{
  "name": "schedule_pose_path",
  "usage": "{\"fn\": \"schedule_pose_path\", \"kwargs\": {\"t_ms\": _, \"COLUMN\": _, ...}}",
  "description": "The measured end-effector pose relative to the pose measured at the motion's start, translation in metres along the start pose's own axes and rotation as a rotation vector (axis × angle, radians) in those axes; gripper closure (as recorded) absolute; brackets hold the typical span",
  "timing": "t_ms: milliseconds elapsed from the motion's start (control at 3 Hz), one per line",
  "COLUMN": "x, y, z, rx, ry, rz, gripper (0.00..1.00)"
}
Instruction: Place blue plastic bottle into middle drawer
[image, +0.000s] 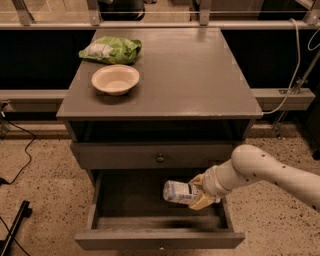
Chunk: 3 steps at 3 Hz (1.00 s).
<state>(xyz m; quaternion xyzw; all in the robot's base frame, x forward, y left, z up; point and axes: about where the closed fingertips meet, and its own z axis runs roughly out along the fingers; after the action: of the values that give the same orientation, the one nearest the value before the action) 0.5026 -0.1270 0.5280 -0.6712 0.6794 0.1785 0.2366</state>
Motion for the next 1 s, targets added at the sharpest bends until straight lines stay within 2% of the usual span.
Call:
{"fn": "schedule_pose_path", "kwargs": {"t_ms": 333, "x": 0.013, "y": 0.013, "z": 0.052, "rx": -0.017, "ry": -0.032, "rz": -0.002, "gripper": 1.00}}
{"fn": "schedule_pose_path", "kwargs": {"t_ms": 667, "x": 0.018, "y": 0.017, "z": 0.101, "rx": -0.042, "ry": -0.063, "rz": 0.022, "gripper": 0.98}}
{"fn": "schedule_pose_path", "kwargs": {"t_ms": 1000, "x": 0.012, "y": 0.013, "z": 0.121, "rx": -0.060, "ry": -0.098, "rz": 0.052, "gripper": 0.75}}
